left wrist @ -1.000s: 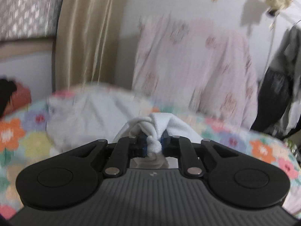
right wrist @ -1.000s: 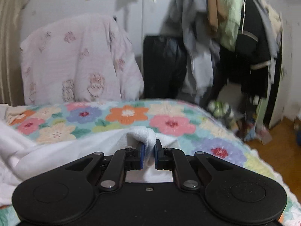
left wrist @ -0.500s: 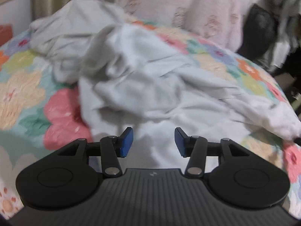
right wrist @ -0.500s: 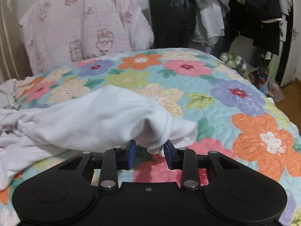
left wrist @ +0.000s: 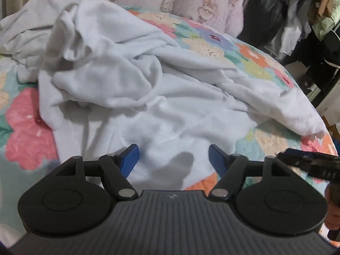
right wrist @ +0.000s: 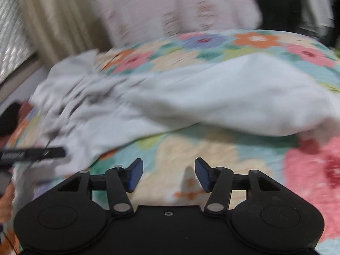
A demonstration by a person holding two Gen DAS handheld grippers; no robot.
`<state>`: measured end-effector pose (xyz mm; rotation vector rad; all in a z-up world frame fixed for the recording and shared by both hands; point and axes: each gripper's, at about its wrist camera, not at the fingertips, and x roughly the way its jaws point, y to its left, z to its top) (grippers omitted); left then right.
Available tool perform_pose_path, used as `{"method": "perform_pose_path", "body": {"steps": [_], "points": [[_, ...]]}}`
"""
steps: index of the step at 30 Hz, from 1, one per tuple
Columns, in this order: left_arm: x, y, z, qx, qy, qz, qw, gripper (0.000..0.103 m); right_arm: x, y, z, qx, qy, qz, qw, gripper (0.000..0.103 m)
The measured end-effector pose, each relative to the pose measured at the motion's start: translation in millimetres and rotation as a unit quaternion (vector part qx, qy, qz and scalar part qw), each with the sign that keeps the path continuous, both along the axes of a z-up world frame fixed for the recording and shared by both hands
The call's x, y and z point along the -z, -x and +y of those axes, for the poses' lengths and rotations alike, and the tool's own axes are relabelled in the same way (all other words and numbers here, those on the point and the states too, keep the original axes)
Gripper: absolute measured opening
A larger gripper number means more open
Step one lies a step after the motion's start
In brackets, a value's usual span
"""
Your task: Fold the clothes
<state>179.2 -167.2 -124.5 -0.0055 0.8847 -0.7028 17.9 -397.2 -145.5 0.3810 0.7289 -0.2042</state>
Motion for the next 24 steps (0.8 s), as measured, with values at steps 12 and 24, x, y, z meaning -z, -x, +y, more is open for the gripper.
{"method": "perform_pose_path", "body": {"steps": [12,24], "points": [[-40.1,3.7,19.9,-0.049,0.031,-0.053,0.9969,0.001,13.7,-25.4,55.4,-0.046,0.132,-0.007,0.99,0.0],[-69.7,18.7,31.6,-0.125,-0.031,-0.191,0.9732,0.0,14.5,-9.3,4.8,0.076,0.043,-0.002,0.996,0.063]]}}
